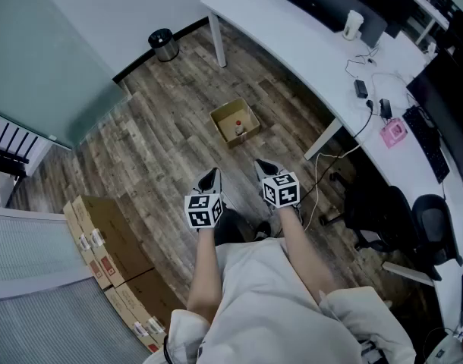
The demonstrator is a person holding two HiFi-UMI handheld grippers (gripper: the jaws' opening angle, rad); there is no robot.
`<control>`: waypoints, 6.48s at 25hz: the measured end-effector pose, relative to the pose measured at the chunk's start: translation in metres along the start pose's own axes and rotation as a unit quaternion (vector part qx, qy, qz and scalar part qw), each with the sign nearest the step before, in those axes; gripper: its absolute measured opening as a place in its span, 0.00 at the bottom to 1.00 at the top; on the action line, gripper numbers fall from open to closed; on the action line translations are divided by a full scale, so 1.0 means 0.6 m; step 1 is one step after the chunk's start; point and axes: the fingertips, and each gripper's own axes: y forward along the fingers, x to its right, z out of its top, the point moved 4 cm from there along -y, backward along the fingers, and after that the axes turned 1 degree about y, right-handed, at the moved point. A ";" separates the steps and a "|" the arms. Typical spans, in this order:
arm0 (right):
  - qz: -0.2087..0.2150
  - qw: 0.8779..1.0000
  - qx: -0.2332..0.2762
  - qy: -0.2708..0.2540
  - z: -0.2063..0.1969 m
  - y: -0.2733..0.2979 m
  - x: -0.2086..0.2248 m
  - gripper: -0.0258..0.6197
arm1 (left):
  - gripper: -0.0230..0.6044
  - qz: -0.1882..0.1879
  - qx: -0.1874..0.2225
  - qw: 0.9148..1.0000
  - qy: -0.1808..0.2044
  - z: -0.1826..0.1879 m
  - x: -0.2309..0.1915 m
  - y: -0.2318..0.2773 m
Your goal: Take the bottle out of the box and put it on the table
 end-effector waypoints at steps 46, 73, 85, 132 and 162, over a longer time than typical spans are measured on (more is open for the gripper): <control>-0.114 0.991 0.070 0.026 0.205 0.259 0.011 0.10 | 0.06 -0.091 0.006 0.996 0.004 0.175 -0.319 0.238; -0.028 0.997 0.033 0.060 0.333 0.494 0.172 0.10 | 0.06 -0.071 -0.045 0.996 0.022 0.259 -0.398 0.500; -0.018 0.996 0.025 0.084 0.420 0.575 0.357 0.10 | 0.06 -0.077 -0.087 0.992 0.039 0.324 -0.342 0.700; 0.028 0.945 -0.305 -0.115 -0.104 0.983 0.495 0.10 | 0.06 -0.026 -0.167 0.978 -0.119 -0.237 -0.573 0.931; 0.039 0.882 -0.423 -0.206 -0.430 1.185 0.600 0.35 | 0.06 -0.060 -0.183 0.974 -0.121 -0.523 -0.564 1.066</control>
